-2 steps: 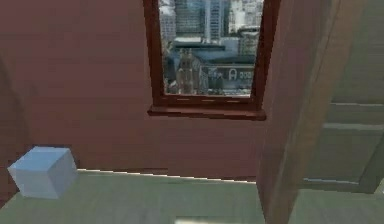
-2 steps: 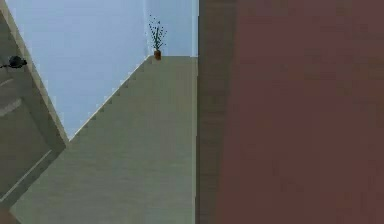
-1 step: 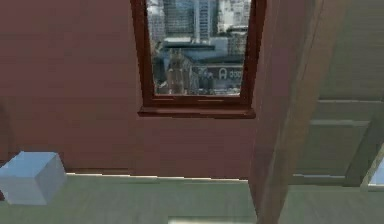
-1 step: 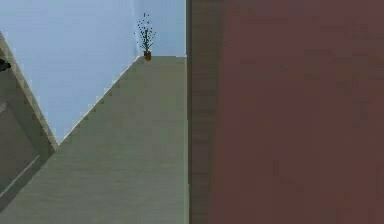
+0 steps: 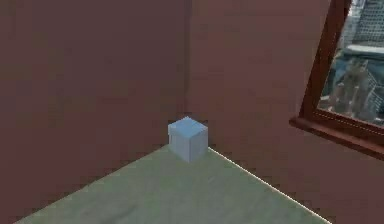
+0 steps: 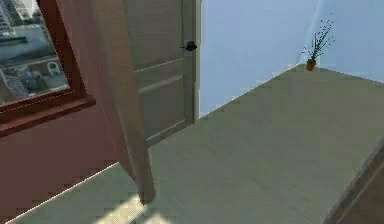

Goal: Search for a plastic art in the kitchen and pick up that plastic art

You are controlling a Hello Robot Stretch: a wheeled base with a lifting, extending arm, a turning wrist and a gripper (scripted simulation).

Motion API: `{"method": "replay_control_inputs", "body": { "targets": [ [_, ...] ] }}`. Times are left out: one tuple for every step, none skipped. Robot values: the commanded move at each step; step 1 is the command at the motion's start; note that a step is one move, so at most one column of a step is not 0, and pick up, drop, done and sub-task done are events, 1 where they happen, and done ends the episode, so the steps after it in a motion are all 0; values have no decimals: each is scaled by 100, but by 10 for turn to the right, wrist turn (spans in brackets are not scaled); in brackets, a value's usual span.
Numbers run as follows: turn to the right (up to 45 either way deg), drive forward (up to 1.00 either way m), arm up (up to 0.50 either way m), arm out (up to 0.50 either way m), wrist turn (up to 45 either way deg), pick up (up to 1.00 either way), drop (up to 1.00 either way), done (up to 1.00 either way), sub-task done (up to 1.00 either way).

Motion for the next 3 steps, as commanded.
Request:
{"method": "replay_control_inputs", "body": {
  "targets": [
    [-420,0,0,0,0,0,0,0,0],
    [0,10,0,0,0,0,0,0,0],
    [450,0,0,0,0,0,0,0,0]
  ]
}}
